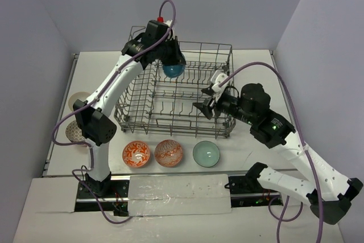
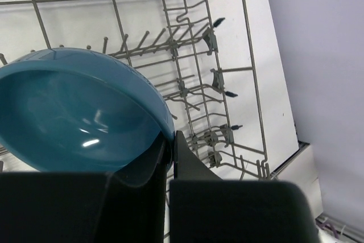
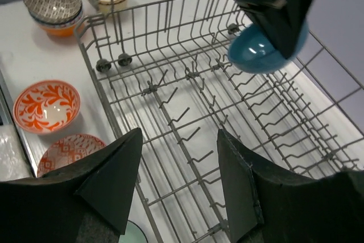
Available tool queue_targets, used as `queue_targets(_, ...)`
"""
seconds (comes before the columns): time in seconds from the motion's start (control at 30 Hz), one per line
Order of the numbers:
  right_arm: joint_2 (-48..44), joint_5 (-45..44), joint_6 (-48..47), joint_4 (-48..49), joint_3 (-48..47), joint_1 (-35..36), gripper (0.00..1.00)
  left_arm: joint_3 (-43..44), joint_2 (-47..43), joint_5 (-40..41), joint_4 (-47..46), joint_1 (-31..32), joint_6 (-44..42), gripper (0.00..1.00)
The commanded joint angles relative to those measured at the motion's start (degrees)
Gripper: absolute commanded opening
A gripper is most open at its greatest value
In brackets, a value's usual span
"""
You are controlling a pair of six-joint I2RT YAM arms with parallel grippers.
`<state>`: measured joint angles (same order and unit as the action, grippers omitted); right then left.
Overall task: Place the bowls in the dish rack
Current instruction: Pass from the left arm to the right
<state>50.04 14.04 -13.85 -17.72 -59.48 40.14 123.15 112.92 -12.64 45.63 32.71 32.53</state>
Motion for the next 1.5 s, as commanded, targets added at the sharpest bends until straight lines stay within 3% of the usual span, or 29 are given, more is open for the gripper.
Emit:
queue_targets(0.0,2.2,-7.7,-7.2,-3.1,-4.4,5.4,0.62,6.3,2.4,-1.8,6.0,-0.1,3.3,0.0)
queue_targets(0.13,7.2,-17.7,-12.0,-5.8,-6.6,12.0,0.62,3.1,0.6,-1.4,6.1,-0.1,3.8,0.0)
queue_targets(0.27,11.5,-22.6,-15.1,-5.9,-9.1,15.9,0.62,-1.3,-1.8,-0.5,5.4,0.2,3.7,0.0)
queue_targets(0.47,18.2,-28.4,-19.4,-5.9,-13.1,20.0,0.61,-1.1,-2.9,3.1,8.1,2.3,2.3,0.0)
queue_targets(0.8,26.6,-32.0,-23.5,-7.5,-19.1,22.3,0.6,1.4,-4.1,2.6,12.3,3.3,-1.1,0.0)
queue_targets(1.47,41.1,-32.4,-25.7,-10.3,-29.0,22.9,0.56,-5.7,-8.5,4.3,11.5,5.3,-3.5,0.0)
